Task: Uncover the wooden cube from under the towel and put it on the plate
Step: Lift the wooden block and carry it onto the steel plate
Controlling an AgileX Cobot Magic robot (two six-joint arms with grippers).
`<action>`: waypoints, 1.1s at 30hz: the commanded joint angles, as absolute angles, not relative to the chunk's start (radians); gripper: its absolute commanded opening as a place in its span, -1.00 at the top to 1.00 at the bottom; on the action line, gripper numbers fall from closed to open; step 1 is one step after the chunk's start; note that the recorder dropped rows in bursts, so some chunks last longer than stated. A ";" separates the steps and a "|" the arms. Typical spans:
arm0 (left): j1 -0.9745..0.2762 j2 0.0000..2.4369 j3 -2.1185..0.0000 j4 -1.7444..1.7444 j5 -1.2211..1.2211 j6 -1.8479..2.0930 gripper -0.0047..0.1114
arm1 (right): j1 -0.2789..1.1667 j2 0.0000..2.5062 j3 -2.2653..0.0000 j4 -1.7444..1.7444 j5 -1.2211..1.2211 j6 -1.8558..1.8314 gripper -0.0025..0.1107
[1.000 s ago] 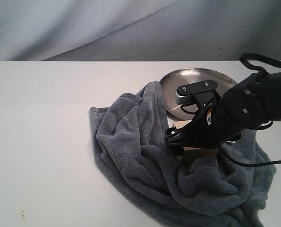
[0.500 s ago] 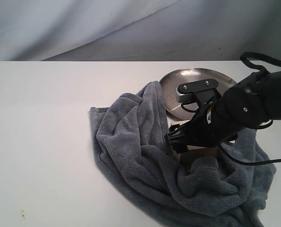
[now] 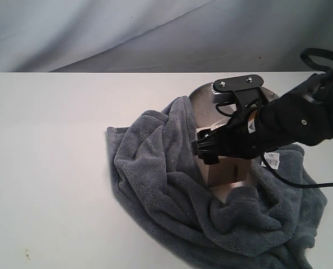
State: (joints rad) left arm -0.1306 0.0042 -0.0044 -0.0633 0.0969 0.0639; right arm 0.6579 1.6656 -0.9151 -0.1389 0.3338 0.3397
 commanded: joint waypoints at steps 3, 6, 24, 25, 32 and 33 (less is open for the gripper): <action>-0.128 0.000 0.000 -0.066 0.086 0.062 0.92 | 0.648 1.652 -0.921 -0.173 0.261 0.352 0.13; -0.128 0.000 0.000 -0.066 0.086 0.062 0.92 | 0.648 1.652 -0.921 -0.216 0.238 0.373 0.13; -0.128 0.000 0.000 -0.066 0.086 0.062 0.92 | 0.499 1.685 -1.034 -0.511 0.157 0.637 0.13; -0.128 0.000 0.000 -0.066 0.086 0.062 0.92 | 0.491 1.703 -1.056 -0.514 0.155 0.636 0.13; -0.128 0.000 0.000 -0.066 0.086 0.062 0.92 | 0.462 1.874 -1.215 -0.541 0.147 0.622 0.13; -0.128 0.000 0.000 -0.066 0.086 0.062 0.92 | 0.457 1.896 -1.237 -0.545 0.147 0.621 0.13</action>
State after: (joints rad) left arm -0.1306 0.0042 -0.0044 -0.0633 0.0969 0.0639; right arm 0.4722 1.8372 -1.1737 -0.5223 0.1781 0.6294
